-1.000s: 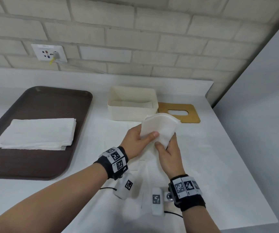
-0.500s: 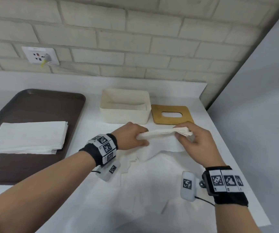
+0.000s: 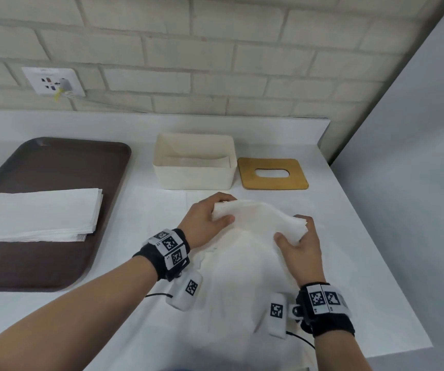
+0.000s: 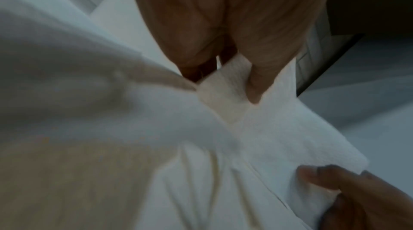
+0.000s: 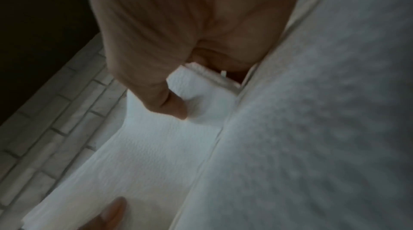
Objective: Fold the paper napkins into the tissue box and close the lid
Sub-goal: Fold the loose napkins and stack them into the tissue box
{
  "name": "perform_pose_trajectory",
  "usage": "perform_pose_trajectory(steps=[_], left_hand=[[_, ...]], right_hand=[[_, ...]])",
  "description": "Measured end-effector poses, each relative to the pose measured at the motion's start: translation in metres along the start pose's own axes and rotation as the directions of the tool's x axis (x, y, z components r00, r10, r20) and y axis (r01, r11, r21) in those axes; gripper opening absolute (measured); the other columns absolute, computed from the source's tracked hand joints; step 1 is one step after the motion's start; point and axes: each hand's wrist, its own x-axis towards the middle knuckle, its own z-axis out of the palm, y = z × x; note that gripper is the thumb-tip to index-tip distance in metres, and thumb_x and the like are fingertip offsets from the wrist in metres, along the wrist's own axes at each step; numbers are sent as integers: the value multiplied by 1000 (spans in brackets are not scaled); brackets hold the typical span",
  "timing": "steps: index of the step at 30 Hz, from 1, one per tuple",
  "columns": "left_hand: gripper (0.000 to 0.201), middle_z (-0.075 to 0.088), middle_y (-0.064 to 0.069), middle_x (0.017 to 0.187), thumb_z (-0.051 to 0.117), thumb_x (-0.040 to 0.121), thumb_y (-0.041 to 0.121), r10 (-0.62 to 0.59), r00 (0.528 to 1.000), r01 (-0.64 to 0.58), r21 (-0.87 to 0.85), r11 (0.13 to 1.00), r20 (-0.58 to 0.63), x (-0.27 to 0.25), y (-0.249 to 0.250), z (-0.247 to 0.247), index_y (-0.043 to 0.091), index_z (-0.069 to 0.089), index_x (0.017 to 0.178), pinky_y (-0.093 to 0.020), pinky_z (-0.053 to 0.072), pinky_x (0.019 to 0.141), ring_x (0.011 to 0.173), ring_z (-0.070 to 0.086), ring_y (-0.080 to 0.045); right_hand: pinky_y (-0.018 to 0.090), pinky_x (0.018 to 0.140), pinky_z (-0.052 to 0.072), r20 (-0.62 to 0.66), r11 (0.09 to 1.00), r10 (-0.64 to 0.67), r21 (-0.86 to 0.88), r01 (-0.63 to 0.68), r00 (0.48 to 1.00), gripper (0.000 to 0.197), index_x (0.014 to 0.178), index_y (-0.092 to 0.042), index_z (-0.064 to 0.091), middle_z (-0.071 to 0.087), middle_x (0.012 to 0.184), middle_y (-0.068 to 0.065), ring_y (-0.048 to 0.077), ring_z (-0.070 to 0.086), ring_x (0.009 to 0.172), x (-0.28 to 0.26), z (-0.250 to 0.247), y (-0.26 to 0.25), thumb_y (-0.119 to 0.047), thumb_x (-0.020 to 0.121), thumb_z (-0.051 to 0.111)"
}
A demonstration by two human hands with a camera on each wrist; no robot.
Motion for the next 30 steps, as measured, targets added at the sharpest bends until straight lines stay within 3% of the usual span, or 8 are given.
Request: perform_pose_trajectory(steps=[5,9,13,16,19,22,25,30], left_hand=[[23,75,10,107,72,97,31,-8,999,2,-127,992,-43,-2,1,1,36,65,118,-26,55,89,98,71,-10],[18,73,15,103,73,96,30,-40,999,39,-42,998,-3,-1,-3,-1,40,65,109,-27,50,88,95,68,-5],[32,70,14,108,80,89,27,20,998,-17,54,998,-55,8,14,-24,38,63,113,-21,51,86,100,68,-11],[58,68,14,117,89,80,31,148,988,-144,111,983,-34,18,47,-43,37,57,128,-13,46,92,107,63,-1],[80,60,14,134,89,77,42,246,958,-276,249,928,145,28,76,-41,29,51,145,-19,43,101,119,56,-2],[40,72,4,104,81,89,38,256,942,-318,329,889,218,34,80,-32,18,67,121,-29,46,78,89,62,-13],[16,71,6,80,78,93,29,256,960,-274,201,941,109,31,69,-27,15,71,94,-26,43,69,69,60,-4],[28,79,10,104,83,88,29,210,975,-219,-172,960,-71,16,69,-23,40,70,110,-30,60,82,96,74,-10]], right_hand=[[9,69,49,-43,999,-11,47,13,999,51,113,-39,47,67,105,-9,1,67,89,-1,-2,1,-5,87,74],[-2,72,41,61,999,-14,-33,16,998,47,123,-28,45,60,106,-22,-14,58,96,-5,3,0,-3,91,69],[-3,70,40,-30,993,-108,-54,106,994,43,120,-24,49,59,104,-24,-26,55,88,2,-10,-23,-1,90,68],[5,70,45,42,953,-250,-164,254,967,39,116,-29,56,65,98,-20,-17,60,87,12,-25,-58,-4,89,67],[5,64,43,254,840,-354,-337,425,900,33,116,-29,61,65,85,-15,-2,61,79,18,-30,-97,-9,89,64],[7,66,38,375,725,-407,-422,544,833,36,117,-32,64,65,90,-13,4,59,80,23,-29,-124,-10,88,64],[17,87,48,266,792,-497,-250,557,826,59,133,-37,55,65,122,-15,7,60,114,27,-24,-127,-9,83,71],[39,99,56,207,945,-269,245,216,941,69,140,-30,46,65,126,-11,10,64,118,23,20,-107,-32,79,78]])
